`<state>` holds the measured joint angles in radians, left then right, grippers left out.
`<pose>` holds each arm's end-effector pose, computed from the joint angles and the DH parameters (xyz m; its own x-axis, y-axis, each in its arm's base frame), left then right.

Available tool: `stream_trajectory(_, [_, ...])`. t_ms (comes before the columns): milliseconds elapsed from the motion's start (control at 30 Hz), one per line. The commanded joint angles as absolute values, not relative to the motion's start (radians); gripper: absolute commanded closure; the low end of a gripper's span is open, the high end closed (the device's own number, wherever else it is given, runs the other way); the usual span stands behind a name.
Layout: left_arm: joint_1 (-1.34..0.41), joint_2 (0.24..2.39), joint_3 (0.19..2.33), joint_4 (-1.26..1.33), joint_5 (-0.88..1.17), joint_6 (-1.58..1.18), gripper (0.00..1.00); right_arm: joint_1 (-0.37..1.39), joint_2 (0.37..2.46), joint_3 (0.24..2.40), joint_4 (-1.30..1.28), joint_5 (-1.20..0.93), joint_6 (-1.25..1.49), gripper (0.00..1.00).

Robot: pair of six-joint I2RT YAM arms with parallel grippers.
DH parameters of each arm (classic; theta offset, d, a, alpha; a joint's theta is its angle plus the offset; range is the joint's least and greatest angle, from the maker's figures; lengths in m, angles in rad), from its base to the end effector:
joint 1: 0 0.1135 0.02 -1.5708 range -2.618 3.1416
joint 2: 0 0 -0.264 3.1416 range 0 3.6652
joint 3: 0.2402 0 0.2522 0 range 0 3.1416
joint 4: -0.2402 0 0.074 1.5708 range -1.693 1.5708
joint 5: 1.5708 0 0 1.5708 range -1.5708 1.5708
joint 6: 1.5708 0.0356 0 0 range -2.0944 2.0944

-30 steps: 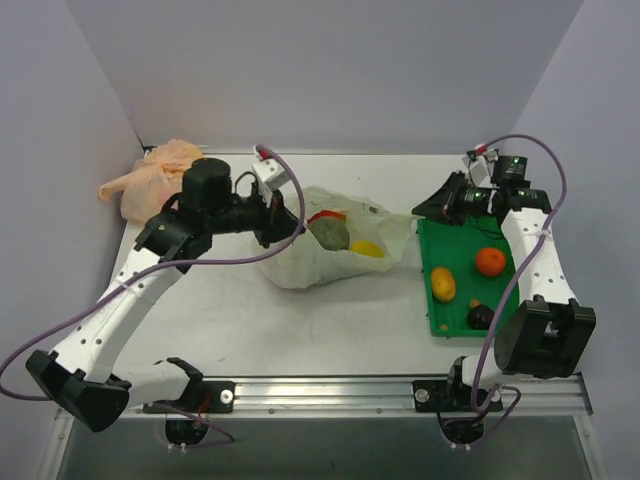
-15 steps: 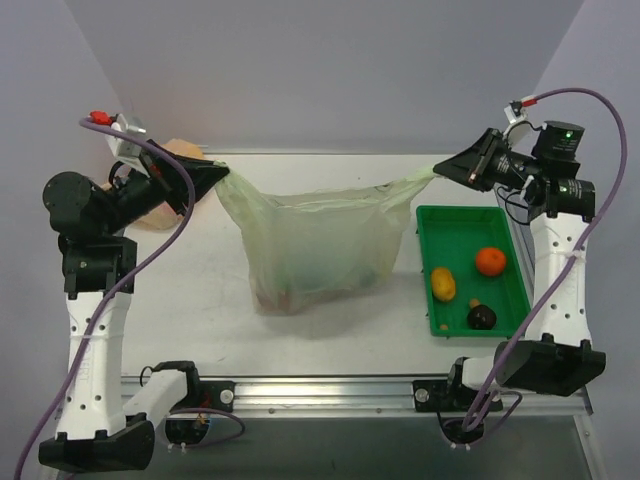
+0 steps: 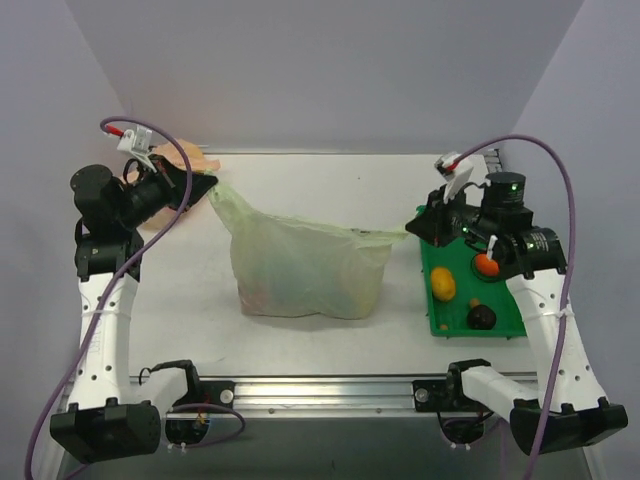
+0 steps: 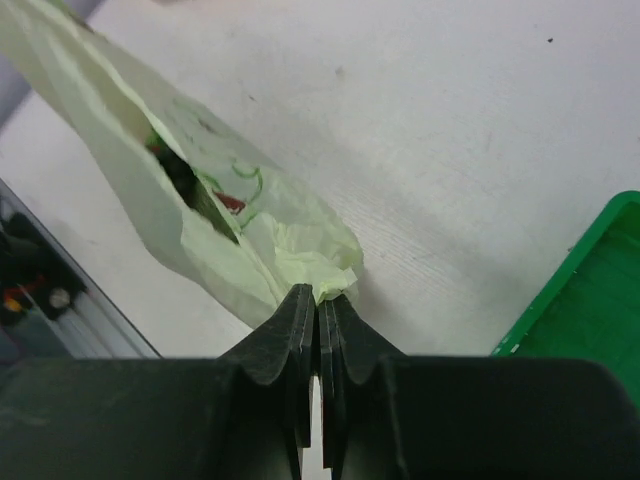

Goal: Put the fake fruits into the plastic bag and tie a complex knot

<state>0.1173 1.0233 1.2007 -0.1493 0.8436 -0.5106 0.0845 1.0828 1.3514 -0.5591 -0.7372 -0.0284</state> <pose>0.2124 -0.0018 0.4439 -0.3001 -0.3625 -0.8824 0.5928 0.6538 -0.4702 0.2098 0.0418 0.4408 -0.2653 -0.0436 -0.9632 -0.7121 0.6824 0.1653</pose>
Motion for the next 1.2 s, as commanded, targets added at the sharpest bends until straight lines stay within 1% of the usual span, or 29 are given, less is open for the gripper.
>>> stream_trajectory(0, [0.135,1.049,1.193,-0.264,0.674,-0.419,1.00,0.175,1.011,1.250,-0.548,-0.531,-0.317,1.00])
stream_trajectory(33, [0.135,1.055,1.172,-0.273,0.660,-0.394,1.00,0.207,0.997,1.200,-0.537,-0.503,-0.387,1.00])
stream_trajectory(133, [0.135,1.081,1.125,-0.291,0.583,-0.344,1.00,0.238,0.954,1.140,-0.534,-0.442,-0.507,1.00])
stream_trajectory(233, [0.135,1.104,1.066,-0.279,0.534,-0.293,1.00,0.252,0.927,1.077,-0.532,-0.411,-0.572,1.00])
stream_trajectory(500, [0.135,1.150,0.960,-0.262,0.479,-0.249,1.00,0.322,0.910,0.953,-0.496,-0.348,-0.617,1.00])
stream_trajectory(567, [0.135,1.152,0.957,-0.261,0.489,-0.233,1.00,0.328,0.923,0.956,-0.489,-0.339,-0.614,1.00])
stream_trajectory(667, [0.140,1.146,0.989,-0.250,0.511,-0.209,1.00,0.328,0.949,1.017,-0.489,-0.330,-0.594,1.00])
stream_trajectory(833, [0.152,1.161,1.098,-0.250,0.613,-0.189,0.99,0.333,0.980,1.152,-0.498,-0.345,-0.534,1.00])
stream_trajectory(867, [0.153,1.164,1.117,-0.256,0.636,-0.180,0.93,0.334,0.994,1.170,-0.505,-0.347,-0.523,1.00])
stream_trajectory(933, [0.153,1.160,1.166,-0.265,0.714,-0.157,0.75,0.342,1.005,1.206,-0.528,-0.357,-0.503,1.00])
stream_trajectory(967, [0.153,1.149,1.179,-0.262,0.732,-0.153,0.58,0.347,1.012,1.228,-0.535,-0.360,-0.499,1.00])
stream_trajectory(1033, [0.155,1.118,1.204,-0.223,0.794,-0.153,0.47,0.363,1.015,1.242,-0.548,-0.361,-0.499,1.00])
stream_trajectory(1067, [0.155,1.106,1.209,-0.206,0.814,-0.149,0.36,0.368,1.017,1.247,-0.552,-0.359,-0.503,1.00])
stream_trajectory(1133, [0.153,1.074,1.227,-0.175,0.822,-0.140,0.28,0.377,1.016,1.247,-0.557,-0.350,-0.508,1.00])
stream_trajectory(1167, [0.155,1.069,1.253,-0.169,0.859,-0.137,0.26,0.382,1.012,1.247,-0.558,-0.348,-0.511,1.00])
